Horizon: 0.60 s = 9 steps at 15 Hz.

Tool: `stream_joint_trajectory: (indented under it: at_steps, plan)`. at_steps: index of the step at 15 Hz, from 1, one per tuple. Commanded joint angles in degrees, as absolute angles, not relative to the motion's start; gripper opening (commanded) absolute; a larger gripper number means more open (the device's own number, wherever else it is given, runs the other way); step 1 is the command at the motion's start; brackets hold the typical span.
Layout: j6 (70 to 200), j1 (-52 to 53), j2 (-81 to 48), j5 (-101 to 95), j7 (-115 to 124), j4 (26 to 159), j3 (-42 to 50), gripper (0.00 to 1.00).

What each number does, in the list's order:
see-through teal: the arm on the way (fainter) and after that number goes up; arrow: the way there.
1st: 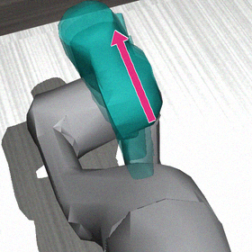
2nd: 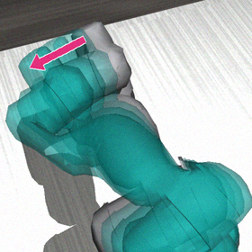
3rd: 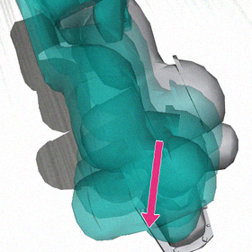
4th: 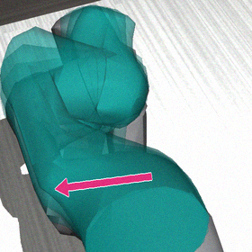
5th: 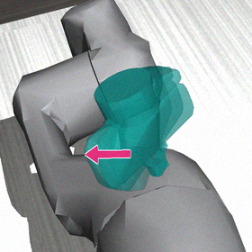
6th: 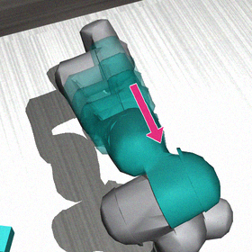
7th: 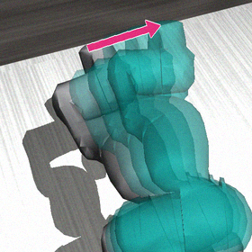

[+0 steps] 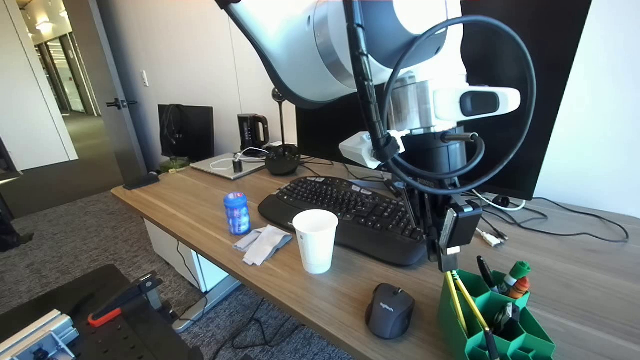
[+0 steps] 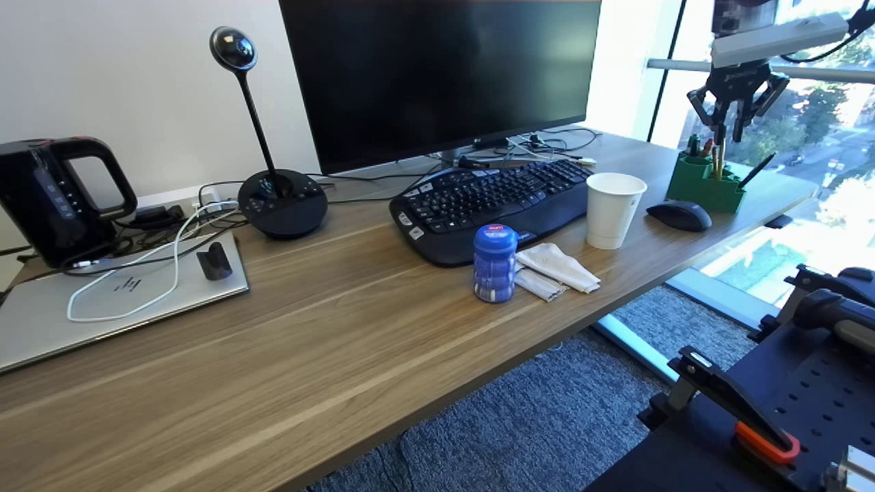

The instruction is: Pick up the pencil and put it in the cup

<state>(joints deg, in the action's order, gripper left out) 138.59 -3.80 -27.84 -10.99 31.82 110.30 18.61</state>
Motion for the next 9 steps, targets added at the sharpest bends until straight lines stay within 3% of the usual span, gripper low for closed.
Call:
stream_joint_trajectory:
  at_steps: [1, 3, 9]
  plan:
    - [138.19, -3.87, -27.15, -10.62, 31.47, 110.35, 18.38, 0.07]
    - [138.2, -3.95, -26.98, -10.51, 31.29, 110.45, 18.3, 0.0]
    - [138.31, -4.12, -26.26, -10.24, 30.81, 110.82, 18.07, 0.02]
